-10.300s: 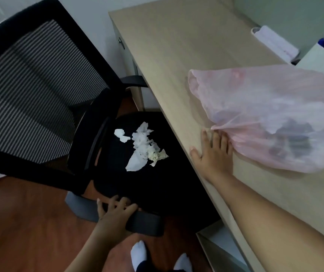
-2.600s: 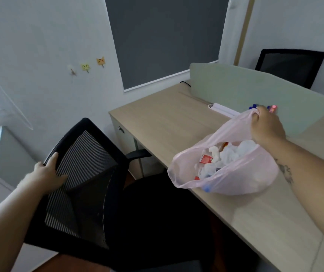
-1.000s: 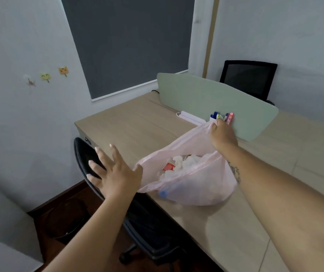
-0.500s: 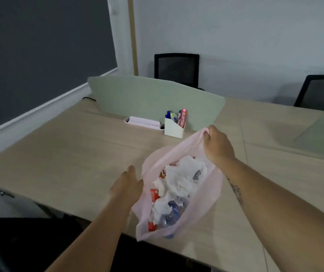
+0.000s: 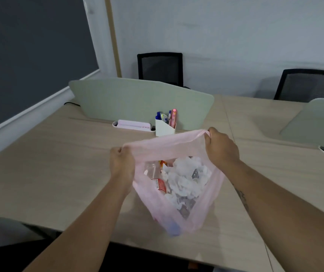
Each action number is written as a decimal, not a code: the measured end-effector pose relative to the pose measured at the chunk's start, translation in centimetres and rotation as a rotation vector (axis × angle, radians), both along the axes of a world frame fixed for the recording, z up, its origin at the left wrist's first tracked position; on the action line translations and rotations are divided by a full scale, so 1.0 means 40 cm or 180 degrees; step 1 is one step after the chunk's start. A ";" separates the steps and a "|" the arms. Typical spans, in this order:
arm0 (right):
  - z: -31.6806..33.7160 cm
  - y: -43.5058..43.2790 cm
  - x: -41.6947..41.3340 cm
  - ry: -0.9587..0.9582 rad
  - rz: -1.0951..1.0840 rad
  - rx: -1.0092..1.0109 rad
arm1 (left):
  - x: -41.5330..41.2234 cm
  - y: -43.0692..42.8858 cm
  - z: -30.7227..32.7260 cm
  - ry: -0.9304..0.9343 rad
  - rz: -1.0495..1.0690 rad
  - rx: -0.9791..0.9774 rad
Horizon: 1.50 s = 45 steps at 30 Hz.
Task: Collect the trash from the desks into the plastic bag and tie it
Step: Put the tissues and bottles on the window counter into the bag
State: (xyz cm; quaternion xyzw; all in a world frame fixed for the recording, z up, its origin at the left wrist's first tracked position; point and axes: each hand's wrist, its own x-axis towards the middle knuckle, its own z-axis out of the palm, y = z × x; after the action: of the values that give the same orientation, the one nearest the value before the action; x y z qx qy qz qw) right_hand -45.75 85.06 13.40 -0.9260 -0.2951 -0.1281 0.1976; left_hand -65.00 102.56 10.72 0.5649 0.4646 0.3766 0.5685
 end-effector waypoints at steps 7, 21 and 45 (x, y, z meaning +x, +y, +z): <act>0.133 0.059 0.053 0.0082 0.0321 0.0871 | -0.098 0.062 0.071 0.1985 -0.0513 0.2779; 0.581 0.345 -0.266 -0.0112 0.2550 0.2036 | -0.621 0.089 0.571 0.2494 0.1848 0.2278; 0.543 0.223 -2.153 0.1319 0.6164 0.1738 | -2.256 -0.887 0.764 0.3989 0.4294 0.1071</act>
State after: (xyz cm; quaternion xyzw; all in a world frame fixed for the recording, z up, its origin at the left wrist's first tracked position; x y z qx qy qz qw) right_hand -131.86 93.99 35.13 -0.2181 -0.8365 0.1858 0.4671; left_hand -155.23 67.06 41.29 0.3507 0.8553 0.3160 -0.2135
